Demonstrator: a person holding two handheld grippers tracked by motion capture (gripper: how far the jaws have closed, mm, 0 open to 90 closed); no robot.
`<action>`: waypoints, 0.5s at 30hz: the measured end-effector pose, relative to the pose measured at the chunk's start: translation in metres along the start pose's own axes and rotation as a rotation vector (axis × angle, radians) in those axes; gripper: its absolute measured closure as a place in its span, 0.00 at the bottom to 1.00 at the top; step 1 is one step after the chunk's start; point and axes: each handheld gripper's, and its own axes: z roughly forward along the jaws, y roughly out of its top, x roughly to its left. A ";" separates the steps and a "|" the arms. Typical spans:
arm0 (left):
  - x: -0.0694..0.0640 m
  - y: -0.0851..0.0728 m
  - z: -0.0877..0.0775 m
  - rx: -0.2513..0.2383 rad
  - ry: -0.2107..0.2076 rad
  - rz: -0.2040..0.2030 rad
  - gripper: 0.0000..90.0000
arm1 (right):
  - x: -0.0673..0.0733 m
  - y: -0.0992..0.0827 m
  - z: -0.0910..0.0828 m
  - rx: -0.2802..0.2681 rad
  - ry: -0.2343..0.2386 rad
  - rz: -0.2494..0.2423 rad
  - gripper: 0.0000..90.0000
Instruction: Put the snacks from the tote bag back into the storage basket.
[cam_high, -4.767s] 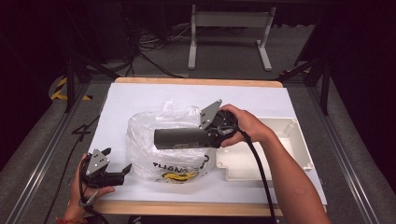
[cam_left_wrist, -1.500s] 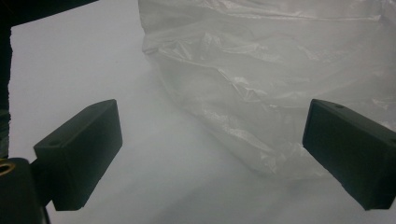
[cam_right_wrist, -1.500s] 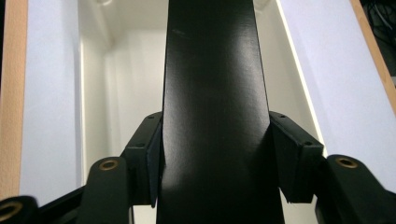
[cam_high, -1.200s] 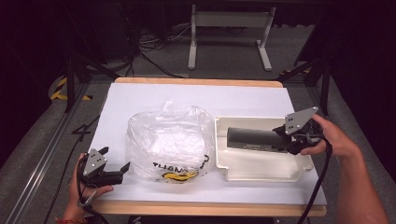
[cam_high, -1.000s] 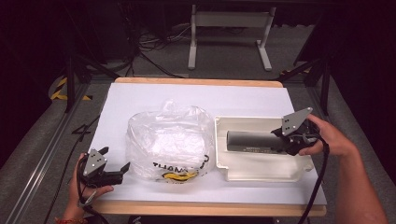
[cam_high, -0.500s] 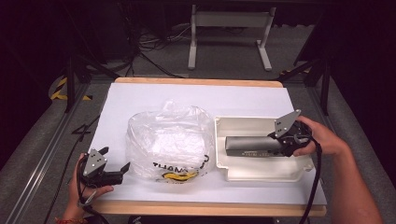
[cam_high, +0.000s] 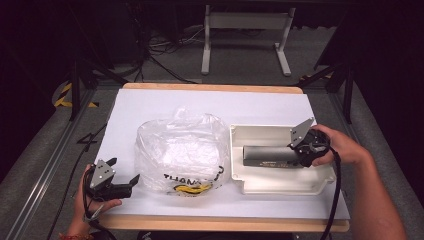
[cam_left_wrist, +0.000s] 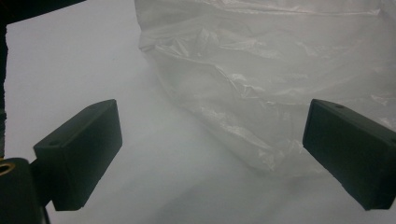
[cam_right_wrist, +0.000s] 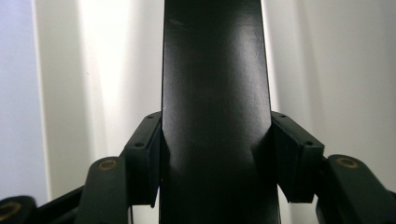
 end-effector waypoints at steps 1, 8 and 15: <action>0.000 0.000 0.000 0.001 0.000 0.001 0.06 | 0.000 0.000 0.000 0.003 0.000 0.000 0.47; 0.000 0.000 0.000 0.001 0.000 -0.002 0.06 | -0.002 -0.001 0.007 0.065 0.003 0.001 0.47; 0.000 0.000 0.000 0.002 0.001 -0.002 0.06 | -0.004 0.000 0.016 0.119 0.008 0.002 0.46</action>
